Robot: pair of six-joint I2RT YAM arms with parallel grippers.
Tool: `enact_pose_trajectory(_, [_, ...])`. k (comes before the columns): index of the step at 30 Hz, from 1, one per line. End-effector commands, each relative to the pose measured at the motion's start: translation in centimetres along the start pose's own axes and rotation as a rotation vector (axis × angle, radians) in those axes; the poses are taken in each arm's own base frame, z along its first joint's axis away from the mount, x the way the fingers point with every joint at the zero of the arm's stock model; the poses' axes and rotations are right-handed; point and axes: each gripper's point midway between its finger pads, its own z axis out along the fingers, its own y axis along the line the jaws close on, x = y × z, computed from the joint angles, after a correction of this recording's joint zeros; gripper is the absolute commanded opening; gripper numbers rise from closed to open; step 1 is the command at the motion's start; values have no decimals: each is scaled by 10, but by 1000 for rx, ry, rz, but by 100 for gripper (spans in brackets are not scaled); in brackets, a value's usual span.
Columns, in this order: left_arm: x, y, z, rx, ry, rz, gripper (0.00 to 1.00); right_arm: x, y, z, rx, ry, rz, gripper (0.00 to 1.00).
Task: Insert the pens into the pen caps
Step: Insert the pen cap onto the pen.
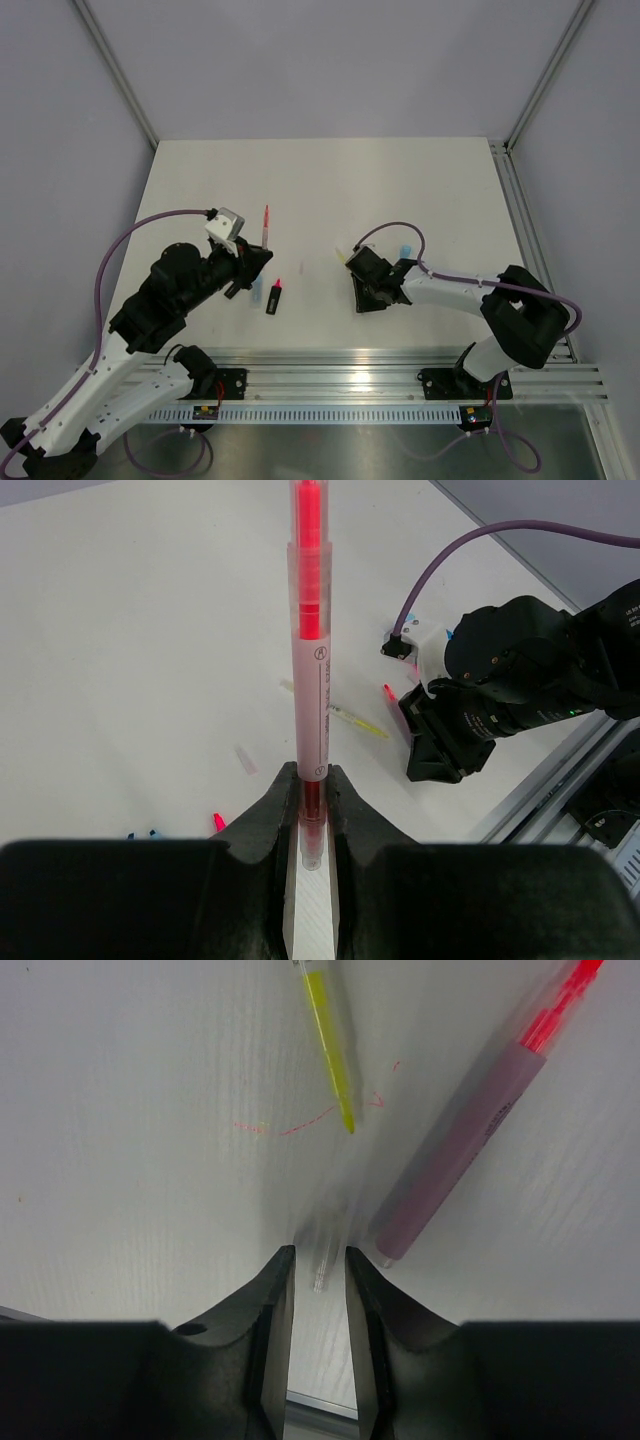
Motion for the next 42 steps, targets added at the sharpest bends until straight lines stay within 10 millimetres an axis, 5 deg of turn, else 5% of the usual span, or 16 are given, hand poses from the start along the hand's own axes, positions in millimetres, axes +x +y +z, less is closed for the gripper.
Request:
enact_pose_trajectory(1, [-8,-4,-1,25,-40,19,0,-5,-3,2,44,-6,-58,30])
enact_pose_trajectory(7, [-11,-2,-4,15,-55,21,0,-7,5,8,36,-8,-136,14])
enact_pose_trajectory(17, [-25,25,-21,-134,-140,4,0,-36,84,24,-157,-116,-451,7])
enact_pose_trajectory(22, [-30,29,-28,-157,-176,-2,0,-43,87,29,-153,-123,-560,5])
enact_pose_trajectory(27, [-29,30,-26,-158,-168,-1,0,-29,78,36,-143,-46,-626,6])
enact_pose_trajectory(42, [-27,29,-22,-147,-153,-3,0,-29,80,16,-177,-108,-615,41])
